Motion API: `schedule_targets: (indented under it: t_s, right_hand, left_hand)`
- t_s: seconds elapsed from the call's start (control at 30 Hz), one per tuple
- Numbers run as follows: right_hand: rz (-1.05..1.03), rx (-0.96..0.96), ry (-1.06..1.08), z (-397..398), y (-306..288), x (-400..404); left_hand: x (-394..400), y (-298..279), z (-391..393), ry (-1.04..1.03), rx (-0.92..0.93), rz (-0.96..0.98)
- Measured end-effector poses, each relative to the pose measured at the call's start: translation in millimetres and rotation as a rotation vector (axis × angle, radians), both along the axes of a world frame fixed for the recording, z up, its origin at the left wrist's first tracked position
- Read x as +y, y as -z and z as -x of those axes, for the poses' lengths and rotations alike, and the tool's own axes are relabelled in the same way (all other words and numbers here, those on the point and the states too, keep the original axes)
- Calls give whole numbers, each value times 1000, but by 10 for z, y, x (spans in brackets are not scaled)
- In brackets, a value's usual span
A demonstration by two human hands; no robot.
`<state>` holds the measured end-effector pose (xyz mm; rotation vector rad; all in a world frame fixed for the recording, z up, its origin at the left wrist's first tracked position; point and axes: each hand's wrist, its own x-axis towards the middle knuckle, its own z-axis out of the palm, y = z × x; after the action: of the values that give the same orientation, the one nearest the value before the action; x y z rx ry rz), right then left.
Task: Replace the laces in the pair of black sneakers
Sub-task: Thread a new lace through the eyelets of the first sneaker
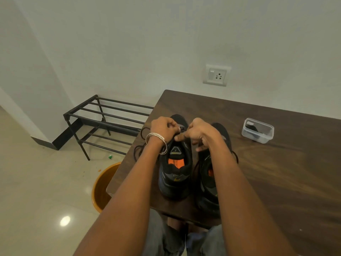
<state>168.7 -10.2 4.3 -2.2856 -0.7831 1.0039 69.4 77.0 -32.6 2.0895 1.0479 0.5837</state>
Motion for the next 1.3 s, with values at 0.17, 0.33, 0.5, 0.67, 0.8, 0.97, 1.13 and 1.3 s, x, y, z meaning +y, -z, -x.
schedule_targets:
  t_s: [0.17,0.33,0.5,0.67,0.8,0.97,1.13,1.3]
  right_hand:
    - [8,136,32,-23,60,-20]
    - [-35,253,89,-94,51,-79]
    - [-45,262,83,-98,34,-111]
    - [-61,228,12,-99,42,-105]
    - [-72,243,-7,-129,63,-133]
    - [-82,267,-12,-148,89,-137]
    - [-84,270,-20,-162,97,-146]
    - [-94,278,-44,-154,98,-165]
  left_hand:
    - [-31,26,-39,-70,84,37]
    - [-72,40,-116,-137,134,76]
    - [-82,62,-159,-121,139,105]
    - [-53,119,-165,-152,39,227]
    - [-49,159,-200,-164,13,310]
    - [1,156,-186,-162,-27,446]
    - [-7,184,-241,-193,-17,440]
    - [-50,201,-284,-254,-16,402]
